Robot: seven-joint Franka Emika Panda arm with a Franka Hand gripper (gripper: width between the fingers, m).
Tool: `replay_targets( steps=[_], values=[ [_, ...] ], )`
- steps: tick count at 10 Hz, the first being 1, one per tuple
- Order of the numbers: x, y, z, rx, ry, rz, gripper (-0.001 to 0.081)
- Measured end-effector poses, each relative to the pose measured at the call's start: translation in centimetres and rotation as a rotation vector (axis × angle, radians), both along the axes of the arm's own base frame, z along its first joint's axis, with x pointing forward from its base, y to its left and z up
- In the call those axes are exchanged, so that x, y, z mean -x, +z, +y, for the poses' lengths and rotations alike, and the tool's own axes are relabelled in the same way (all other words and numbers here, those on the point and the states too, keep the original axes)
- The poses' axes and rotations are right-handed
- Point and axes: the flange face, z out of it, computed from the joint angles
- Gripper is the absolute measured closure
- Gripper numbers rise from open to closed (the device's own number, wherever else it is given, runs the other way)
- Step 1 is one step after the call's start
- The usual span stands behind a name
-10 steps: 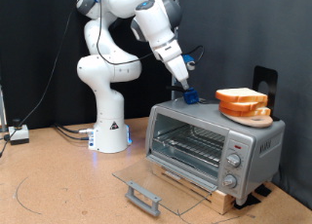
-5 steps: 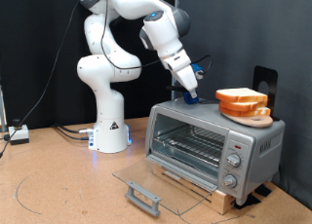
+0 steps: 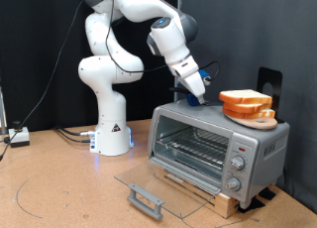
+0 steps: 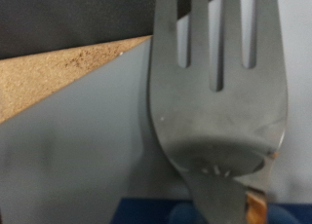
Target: Make a piece of toast with the oven
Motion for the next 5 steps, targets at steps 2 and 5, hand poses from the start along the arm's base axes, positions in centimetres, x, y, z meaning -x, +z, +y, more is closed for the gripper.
replay_targets(
  steps=[2, 5],
  values=[
    [0.1, 0.2, -0.1, 0.002, -0.011, -0.017, 0.0024],
    [0.3, 1.1, -0.4, 0.022, -0.027, -0.059, 0.0336]
  ],
)
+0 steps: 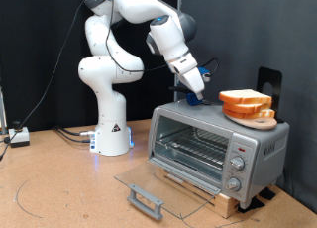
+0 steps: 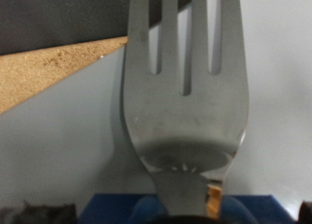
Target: Make a piece of toast with the oven
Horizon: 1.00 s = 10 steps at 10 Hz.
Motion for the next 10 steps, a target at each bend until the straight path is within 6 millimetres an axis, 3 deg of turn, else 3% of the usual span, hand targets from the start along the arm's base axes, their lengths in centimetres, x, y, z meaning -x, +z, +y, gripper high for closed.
replay_targets(
  steps=[8, 9, 10],
  values=[
    [0.0, -0.2, -1.4, 0.083, -0.016, 0.04, 0.0336],
    [-0.1, -0.2, -1.5, 0.085, -0.018, 0.043, 0.0156],
    [-0.1, -0.3, -1.6, 0.085, -0.019, 0.044, 0.0156]
  ],
)
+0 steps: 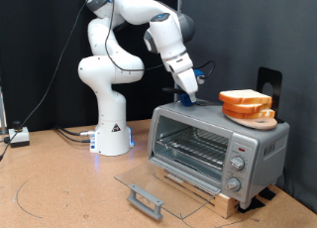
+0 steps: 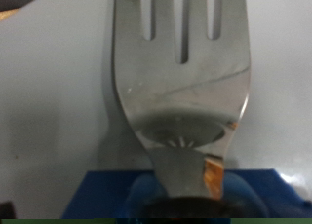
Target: Make a piece of toast with the oven
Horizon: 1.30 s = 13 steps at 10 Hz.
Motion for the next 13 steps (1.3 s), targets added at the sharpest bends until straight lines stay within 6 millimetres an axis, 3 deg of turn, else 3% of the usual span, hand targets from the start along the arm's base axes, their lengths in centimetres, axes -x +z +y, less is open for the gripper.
replay_targets(
  steps=[1, 3, 13],
  values=[
    [0.0, 0.0, 0.0, 0.001, 0.0, 0.0, 0.005],
    [0.0, 0.0, -0.1, 0.001, 0.002, 0.004, 0.0006],
    [-0.1, -0.3, -1.0, 0.028, -0.02, 0.036, -0.0002]
  ],
)
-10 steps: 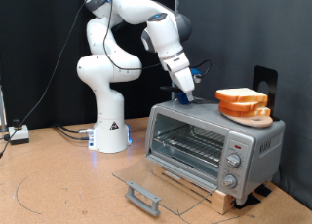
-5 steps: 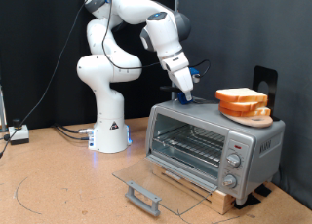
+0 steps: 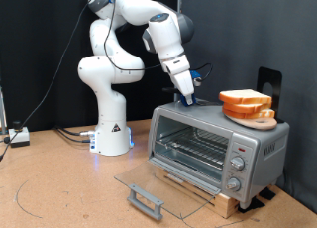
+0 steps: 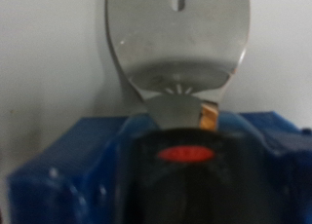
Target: Make a piece of toast with the oven
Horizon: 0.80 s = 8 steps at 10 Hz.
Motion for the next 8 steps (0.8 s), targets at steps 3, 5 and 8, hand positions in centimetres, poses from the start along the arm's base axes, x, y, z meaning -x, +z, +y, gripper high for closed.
replay_targets(
  steps=[3, 5, 8],
  values=[
    [-0.07, 0.08, 0.04, -0.022, 0.007, -0.007, 0.021],
    [-0.13, 0.23, 0.2, -0.059, 0.032, -0.024, 0.0405],
    [0.01, 0.41, 0.12, -0.101, 0.062, -0.008, 0.0405]
  ],
)
